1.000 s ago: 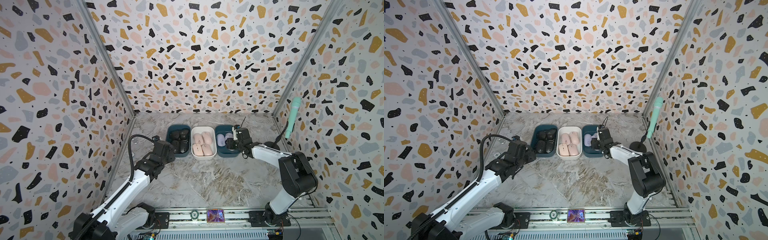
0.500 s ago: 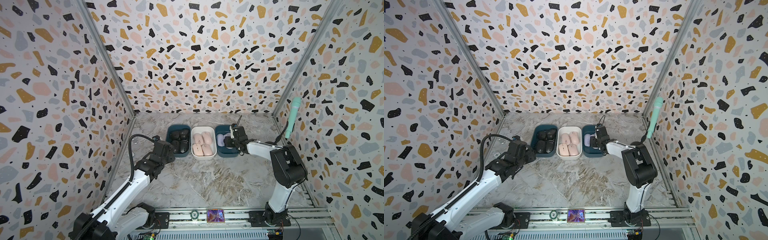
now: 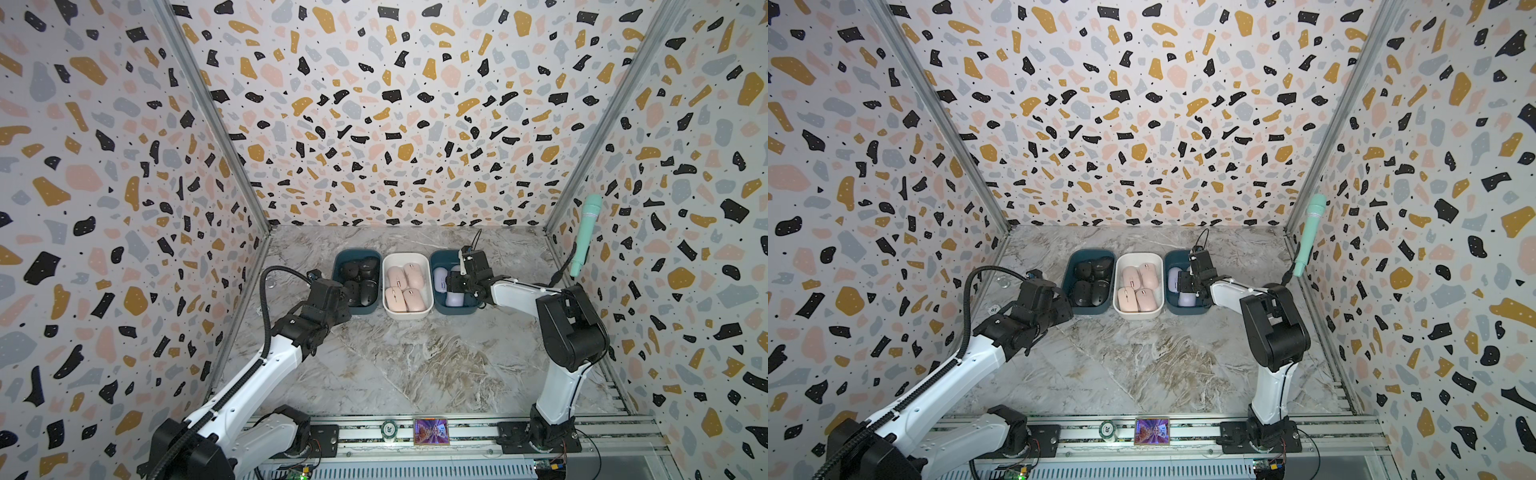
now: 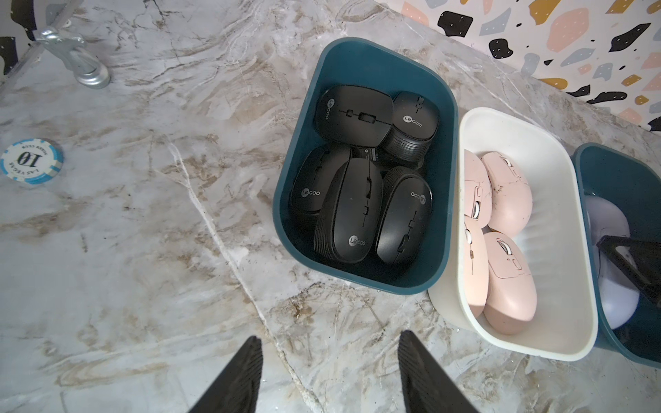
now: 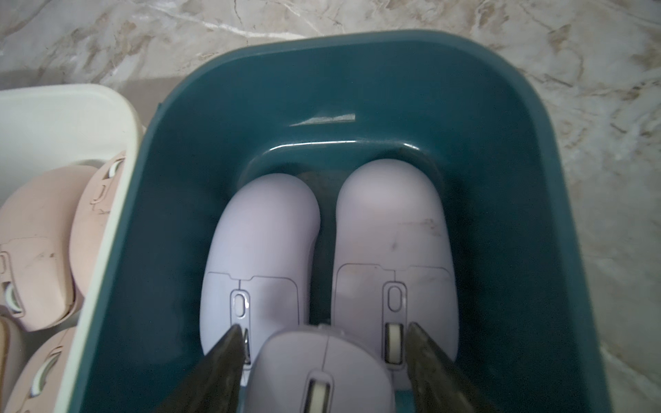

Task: Place the mice by color into the storage box
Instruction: Place the mouse in the storage box, then reset both arms

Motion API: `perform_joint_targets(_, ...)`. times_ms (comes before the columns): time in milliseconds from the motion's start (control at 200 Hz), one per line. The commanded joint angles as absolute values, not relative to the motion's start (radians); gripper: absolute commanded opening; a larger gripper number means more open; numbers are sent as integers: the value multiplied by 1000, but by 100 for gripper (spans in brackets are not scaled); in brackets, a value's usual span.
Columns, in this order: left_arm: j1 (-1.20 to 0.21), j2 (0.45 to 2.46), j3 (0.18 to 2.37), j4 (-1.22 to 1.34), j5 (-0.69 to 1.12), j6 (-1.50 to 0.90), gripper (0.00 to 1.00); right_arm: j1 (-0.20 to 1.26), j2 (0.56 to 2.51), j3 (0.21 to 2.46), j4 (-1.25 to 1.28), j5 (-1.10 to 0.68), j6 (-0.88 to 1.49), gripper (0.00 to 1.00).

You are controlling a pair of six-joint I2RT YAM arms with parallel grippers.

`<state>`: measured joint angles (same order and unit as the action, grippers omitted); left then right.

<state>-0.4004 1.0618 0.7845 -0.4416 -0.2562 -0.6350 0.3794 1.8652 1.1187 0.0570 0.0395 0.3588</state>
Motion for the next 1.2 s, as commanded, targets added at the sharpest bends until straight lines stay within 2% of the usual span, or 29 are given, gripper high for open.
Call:
perform_joint_targets(0,-402,1055,805,-416,-283,-612,60,377,1788,1131,37,50,370,72)
perform_joint_targets(456,-403,1057,781,-302,-431,-565,64,384,1523,1010,64,70,360,72)
perform_joint_targets(666,-401,990,717,-80,-473,-518,73,383,1323,848,168,83,304,72)
perform_joint_targets(726,-400,952,678,4,-502,-533,81,381,1258,794,204,82,283,72)
perform_joint_targets(796,-400,911,637,69,-549,-551,91,375,1183,736,240,59,256,75)
perform_joint_targets(841,-400,885,613,109,-571,-548,100,365,1143,703,258,35,241,82)
perform_joint_targets(881,-399,863,592,145,-573,-527,99,353,1114,681,265,9,236,90)
perform_joint_targets(1006,-400,833,571,191,-592,-444,100,296,1074,660,231,-13,245,100)
perform_joint_targets(1096,-399,851,629,115,-692,-420,99,264,1076,652,218,20,262,99)
perform_joint_targets(1196,-398,878,642,103,-845,-390,100,249,1087,617,249,154,277,99)
